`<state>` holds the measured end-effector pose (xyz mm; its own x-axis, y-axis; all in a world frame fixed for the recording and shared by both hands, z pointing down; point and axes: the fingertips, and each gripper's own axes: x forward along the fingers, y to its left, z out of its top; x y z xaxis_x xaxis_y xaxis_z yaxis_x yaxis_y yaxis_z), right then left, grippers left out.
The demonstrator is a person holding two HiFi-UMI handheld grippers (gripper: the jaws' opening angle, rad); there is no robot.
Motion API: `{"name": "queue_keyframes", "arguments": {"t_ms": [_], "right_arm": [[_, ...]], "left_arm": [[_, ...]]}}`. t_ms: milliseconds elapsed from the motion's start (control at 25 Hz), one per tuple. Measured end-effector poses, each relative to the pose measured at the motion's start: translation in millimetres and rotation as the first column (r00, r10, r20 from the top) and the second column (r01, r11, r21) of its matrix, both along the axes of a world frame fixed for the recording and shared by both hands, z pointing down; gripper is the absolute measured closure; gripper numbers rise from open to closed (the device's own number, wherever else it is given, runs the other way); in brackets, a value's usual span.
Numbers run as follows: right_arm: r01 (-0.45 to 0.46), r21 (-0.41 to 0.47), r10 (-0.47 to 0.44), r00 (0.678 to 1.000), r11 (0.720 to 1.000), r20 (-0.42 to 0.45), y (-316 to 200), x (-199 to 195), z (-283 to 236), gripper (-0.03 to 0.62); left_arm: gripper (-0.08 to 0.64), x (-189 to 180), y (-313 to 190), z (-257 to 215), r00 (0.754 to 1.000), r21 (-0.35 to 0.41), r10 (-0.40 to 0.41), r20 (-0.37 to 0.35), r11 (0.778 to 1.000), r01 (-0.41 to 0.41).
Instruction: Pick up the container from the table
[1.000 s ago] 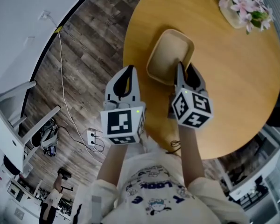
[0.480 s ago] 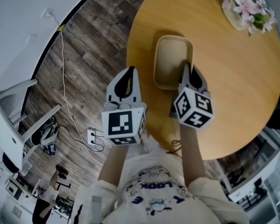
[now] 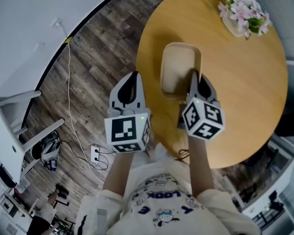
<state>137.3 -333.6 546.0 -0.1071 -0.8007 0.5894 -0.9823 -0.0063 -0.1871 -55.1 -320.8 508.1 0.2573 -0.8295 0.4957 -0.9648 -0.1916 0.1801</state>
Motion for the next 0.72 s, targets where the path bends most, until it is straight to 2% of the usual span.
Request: {"name": "queue_keyframes", "arguments": {"t_ms": [360, 720], "right_arm": [[0.023, 0.121, -0.022, 1.000, 0.992, -0.009, 23.2, -10.2, -74.3, 0.580], [0.028, 0.229, -0.024, 0.999, 0.973, -0.023, 48.4, -19.3, -137.2, 0.580]], "left_arm": [[0.558, 0.3, 23.8, -68.2, 1.000, 0.121, 0.013, -0.019, 0.993, -0.010], [0.558, -9.9, 44.3, -132.8, 1.000, 0.254, 0.017, -0.026, 0.967, -0.010]]}}
